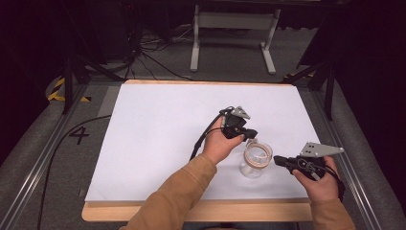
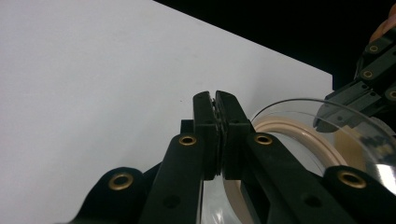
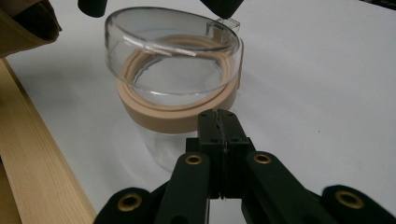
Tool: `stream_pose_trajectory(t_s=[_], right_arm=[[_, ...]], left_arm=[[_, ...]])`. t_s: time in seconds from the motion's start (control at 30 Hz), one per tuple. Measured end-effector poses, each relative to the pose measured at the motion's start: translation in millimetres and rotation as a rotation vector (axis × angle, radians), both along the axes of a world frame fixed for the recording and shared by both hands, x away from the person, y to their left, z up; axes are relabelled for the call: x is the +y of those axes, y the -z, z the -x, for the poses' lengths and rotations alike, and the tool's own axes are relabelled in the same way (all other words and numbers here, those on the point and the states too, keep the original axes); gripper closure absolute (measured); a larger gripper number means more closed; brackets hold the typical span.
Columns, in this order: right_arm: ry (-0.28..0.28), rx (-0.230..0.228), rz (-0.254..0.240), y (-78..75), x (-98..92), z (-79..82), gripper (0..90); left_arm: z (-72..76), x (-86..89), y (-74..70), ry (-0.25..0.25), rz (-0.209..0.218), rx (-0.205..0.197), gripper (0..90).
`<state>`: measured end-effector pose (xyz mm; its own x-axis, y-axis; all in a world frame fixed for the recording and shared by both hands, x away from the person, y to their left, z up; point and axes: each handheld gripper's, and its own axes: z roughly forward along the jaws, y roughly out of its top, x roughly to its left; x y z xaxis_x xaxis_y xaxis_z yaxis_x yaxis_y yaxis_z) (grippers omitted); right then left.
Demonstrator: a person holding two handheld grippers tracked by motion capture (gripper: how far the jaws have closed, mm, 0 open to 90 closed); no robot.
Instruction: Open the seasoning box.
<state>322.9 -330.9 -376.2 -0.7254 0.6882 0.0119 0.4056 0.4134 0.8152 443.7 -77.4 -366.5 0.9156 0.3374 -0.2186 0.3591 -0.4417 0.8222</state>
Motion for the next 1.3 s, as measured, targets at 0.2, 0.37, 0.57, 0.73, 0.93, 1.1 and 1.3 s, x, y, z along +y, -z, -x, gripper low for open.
stream_pose_trajectory(t_s=[0.2, 0.37, 0.57, 0.73, 0.93, 1.1, 1.3], right_arm=[[-0.009, -0.004, 0.000, -2.0, 2.6, 1.2, 90.0], [-0.021, -0.015, -0.012, -3.8, 6.7, 1.9, 90.0], [-0.029, -0.023, -0.013, -5.3, 9.5, 2.4, 90.0], [-0.027, -0.030, -0.027, -6.9, 8.5, 3.0, 90.0], [-0.028, -0.027, -0.026, -8.0, 8.9, 3.0, 90.0], [-0.032, -0.033, -0.032, -9.8, 8.9, 1.9, 90.0], [-0.033, -0.045, -0.042, -13.3, 8.0, -0.4, 90.0]], left_arm=[[-0.4, -0.1, 0.6, 0.000, -0.001, -0.001, 88.5], [-1.1, -0.2, 1.2, 0.001, 0.006, 0.002, 88.5], [-0.5, -0.8, 1.1, -0.002, 0.003, 0.000, 88.5], [0.0, -0.7, 0.6, -0.004, 0.004, 0.002, 88.4], [0.9, 1.4, -0.4, -0.012, -0.003, -0.013, 86.3], [4.3, 12.1, -7.7, -0.019, 0.004, -0.026, 87.3], [15.9, 31.8, -20.5, -0.028, 0.001, -0.059, 88.1]])
